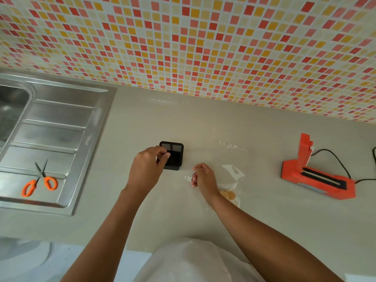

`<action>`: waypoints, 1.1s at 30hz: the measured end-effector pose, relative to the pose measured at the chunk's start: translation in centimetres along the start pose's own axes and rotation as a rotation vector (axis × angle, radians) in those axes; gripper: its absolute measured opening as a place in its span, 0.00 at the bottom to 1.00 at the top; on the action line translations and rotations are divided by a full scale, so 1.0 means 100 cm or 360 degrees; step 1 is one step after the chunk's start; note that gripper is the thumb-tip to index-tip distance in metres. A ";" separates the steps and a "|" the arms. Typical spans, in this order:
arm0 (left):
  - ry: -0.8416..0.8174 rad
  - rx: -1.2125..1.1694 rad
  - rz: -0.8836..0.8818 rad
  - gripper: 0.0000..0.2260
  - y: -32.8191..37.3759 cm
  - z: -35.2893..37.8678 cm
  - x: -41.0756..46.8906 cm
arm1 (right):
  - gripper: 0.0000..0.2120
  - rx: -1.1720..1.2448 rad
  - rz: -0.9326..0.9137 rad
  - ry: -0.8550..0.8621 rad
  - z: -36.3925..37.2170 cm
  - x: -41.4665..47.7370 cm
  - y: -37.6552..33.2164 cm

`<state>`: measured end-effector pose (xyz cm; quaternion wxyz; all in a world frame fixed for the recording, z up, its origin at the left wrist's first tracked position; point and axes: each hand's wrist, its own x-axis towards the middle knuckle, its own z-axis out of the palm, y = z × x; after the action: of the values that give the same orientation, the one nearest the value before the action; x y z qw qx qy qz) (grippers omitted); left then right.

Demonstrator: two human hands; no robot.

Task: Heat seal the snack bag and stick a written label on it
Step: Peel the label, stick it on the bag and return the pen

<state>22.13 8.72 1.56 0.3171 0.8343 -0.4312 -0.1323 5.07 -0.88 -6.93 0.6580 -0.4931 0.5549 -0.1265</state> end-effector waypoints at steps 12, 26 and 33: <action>-0.0336 -0.0023 0.0205 0.05 0.008 0.063 -0.056 | 0.08 -0.0057 -0.0031 0.0031 0.000 -0.001 0.000; -0.0463 0.0273 -0.0069 0.08 -0.012 0.111 -0.045 | 0.08 -0.0317 -0.0219 -0.0016 -0.005 0.003 0.004; -0.0428 0.0217 -0.0091 0.05 -0.017 0.120 -0.046 | 0.14 -0.1317 -0.0756 -0.0063 -0.020 -0.005 0.013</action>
<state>14.59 8.17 -8.92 0.1952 0.8406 -0.4538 -0.2223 2.72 -0.90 -7.45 0.3696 -0.8293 0.4179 -0.0324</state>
